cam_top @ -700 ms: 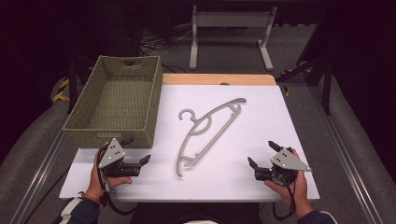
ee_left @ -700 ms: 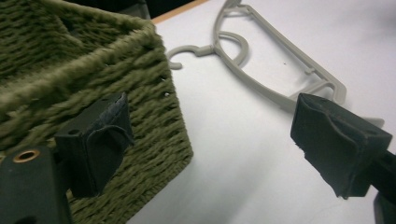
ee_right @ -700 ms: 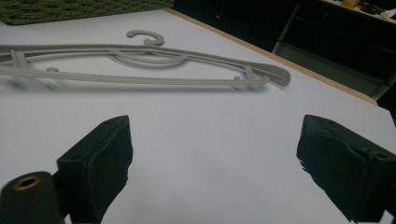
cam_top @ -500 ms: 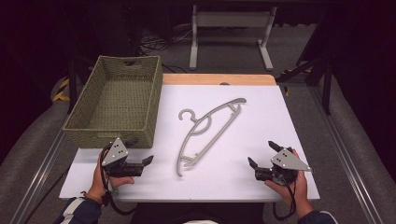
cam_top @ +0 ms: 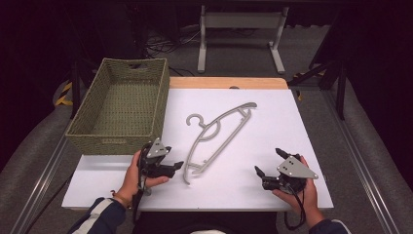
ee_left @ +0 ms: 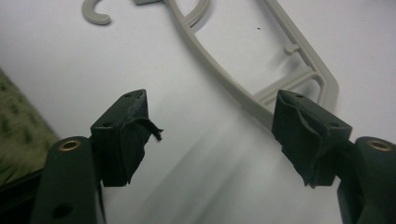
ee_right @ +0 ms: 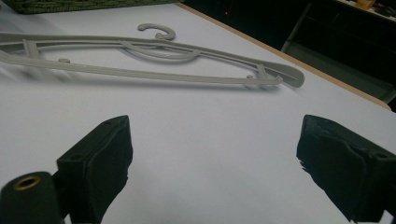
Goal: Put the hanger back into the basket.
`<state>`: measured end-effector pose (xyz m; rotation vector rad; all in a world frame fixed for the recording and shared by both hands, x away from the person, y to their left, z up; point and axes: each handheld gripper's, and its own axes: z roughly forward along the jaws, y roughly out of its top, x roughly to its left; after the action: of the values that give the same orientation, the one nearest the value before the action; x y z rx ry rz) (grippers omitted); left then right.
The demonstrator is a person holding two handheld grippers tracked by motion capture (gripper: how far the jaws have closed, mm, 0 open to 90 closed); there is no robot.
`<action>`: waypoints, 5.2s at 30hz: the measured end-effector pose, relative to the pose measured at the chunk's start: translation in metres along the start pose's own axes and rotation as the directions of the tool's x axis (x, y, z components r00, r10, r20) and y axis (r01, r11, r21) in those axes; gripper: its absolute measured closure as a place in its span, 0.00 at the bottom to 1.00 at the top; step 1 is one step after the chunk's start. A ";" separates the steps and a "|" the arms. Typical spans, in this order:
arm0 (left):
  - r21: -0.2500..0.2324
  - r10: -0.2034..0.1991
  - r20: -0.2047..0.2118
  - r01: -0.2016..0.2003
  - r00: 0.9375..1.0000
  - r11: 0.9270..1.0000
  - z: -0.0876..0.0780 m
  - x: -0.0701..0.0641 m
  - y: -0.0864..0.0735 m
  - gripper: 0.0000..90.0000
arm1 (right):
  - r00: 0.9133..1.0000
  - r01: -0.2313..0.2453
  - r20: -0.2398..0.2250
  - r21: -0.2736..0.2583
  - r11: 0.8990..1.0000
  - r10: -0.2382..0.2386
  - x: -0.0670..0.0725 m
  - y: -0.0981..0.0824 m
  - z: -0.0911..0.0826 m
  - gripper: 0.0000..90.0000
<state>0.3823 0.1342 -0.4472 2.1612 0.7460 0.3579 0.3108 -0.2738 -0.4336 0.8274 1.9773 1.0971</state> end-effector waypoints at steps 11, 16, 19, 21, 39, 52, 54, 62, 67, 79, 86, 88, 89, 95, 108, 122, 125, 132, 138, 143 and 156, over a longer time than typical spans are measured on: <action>0.065 -0.042 -0.018 0.043 0.999 0.997 0.044 -0.004 0.034 0.44 | 1.000 -0.003 -0.004 0.008 1.000 0.003 -0.002 -0.001 0.000 0.12; 0.134 -0.050 -0.062 0.058 0.997 0.989 0.071 -0.001 0.047 0.53 | 1.000 0.007 -0.017 0.036 0.999 -0.006 0.000 -0.002 0.003 0.12; 0.158 -0.083 -0.051 0.090 0.995 0.983 0.074 0.005 0.053 0.64 | 1.000 0.010 -0.020 0.048 0.999 -0.009 0.000 -0.003 0.004 0.12; 0.162 -0.087 -0.052 0.094 0.995 0.982 0.074 0.007 0.053 0.80 | 1.000 0.006 -0.021 0.062 0.998 -0.005 -0.001 -0.004 0.005 0.12; 0.330 0.009 -0.044 0.006 0.999 0.944 0.060 -0.002 0.060 0.83 | 0.999 0.008 -0.040 0.076 0.997 -0.005 -0.003 -0.005 0.005 0.12; 0.336 0.012 0.003 -0.012 1.000 0.942 0.078 0.007 0.075 0.76 | 0.998 -0.004 -0.054 0.102 0.995 0.010 -0.002 -0.005 0.011 0.12; 0.325 0.006 0.003 -0.006 1.000 0.946 0.079 0.007 0.074 0.79 | 0.998 -0.011 -0.055 0.100 0.995 0.017 -0.002 -0.005 0.011 0.12; 0.280 -0.015 -0.001 0.015 1.000 0.960 0.078 0.008 0.069 0.86 | 0.998 -0.016 -0.062 0.117 0.993 0.023 -0.002 -0.005 0.013 0.12; 0.260 0.007 -0.017 -0.002 1.000 0.966 0.080 0.008 0.070 0.90 | 0.998 -0.024 -0.056 0.123 0.992 0.031 -0.004 -0.006 0.012 0.12; 0.315 0.013 0.038 -0.025 0.999 0.949 0.075 0.007 0.071 0.89 | 0.998 -0.036 -0.047 0.126 0.991 0.042 -0.008 -0.006 0.010 0.12; 0.393 0.075 0.038 -0.084 0.996 0.916 0.078 0.004 0.081 0.85 | 0.997 -0.036 -0.055 0.146 0.989 0.045 -0.007 -0.006 0.012 0.12; 0.399 0.075 0.034 -0.082 0.997 0.913 0.079 0.005 0.082 0.78 | 0.997 -0.039 -0.056 0.158 0.987 0.048 -0.008 -0.007 0.013 0.12; 0.405 0.061 0.045 -0.074 0.997 0.912 0.080 0.007 0.083 0.78 | 0.997 -0.039 -0.056 0.158 0.987 0.048 -0.008 -0.007 0.013 0.12; 0.468 0.102 0.043 -0.110 0.994 0.877 0.085 0.003 0.092 0.82 | 0.996 -0.045 -0.067 0.169 0.985 0.057 -0.006 -0.007 0.015 0.12; 0.334 0.155 -0.027 -0.137 0.988 0.933 0.081 -0.007 0.077 0.91 | 0.996 -0.056 -0.062 0.183 0.982 0.068 -0.010 -0.009 0.016 0.12; 0.099 0.144 -0.164 -0.129 0.976 0.987 0.050 -0.014 0.090 0.91 | 0.996 -0.069 -0.040 0.157 0.985 0.076 -0.013 -0.008 0.012 0.12; 0.073 0.136 -0.160 -0.126 0.978 0.989 0.041 -0.015 0.094 0.91 | 0.997 -0.070 -0.035 0.149 0.986 0.076 -0.013 -0.007 0.011 0.12; 0.013 0.127 -0.167 -0.127 0.978 0.992 0.017 -0.016 0.108 0.91 | 0.997 -0.072 -0.022 0.125 0.990 0.075 -0.013 -0.006 0.009 0.12; -0.065 0.116 -0.171 -0.129 0.978 0.990 -0.010 -0.016 0.121 0.91 | 0.998 -0.067 -0.011 0.094 0.993 0.068 -0.013 -0.005 0.006 0.12; -0.081 0.123 -0.167 -0.138 0.978 0.987 -0.032 -0.011 0.135 0.91 | 0.998 -0.067 -0.015 0.100 0.993 0.069 -0.013 -0.005 0.007 0.12; -0.124 0.056 -0.239 -0.087 0.969 0.988 -0.093 0.032 0.161 0.91 | 0.997 -0.064 -0.026 0.110 0.992 0.068 -0.012 -0.006 0.009 0.12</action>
<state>0.4259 0.1287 -0.2636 2.0439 0.7522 0.6922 0.3232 -0.2824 -0.4393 0.9453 2.0621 1.0517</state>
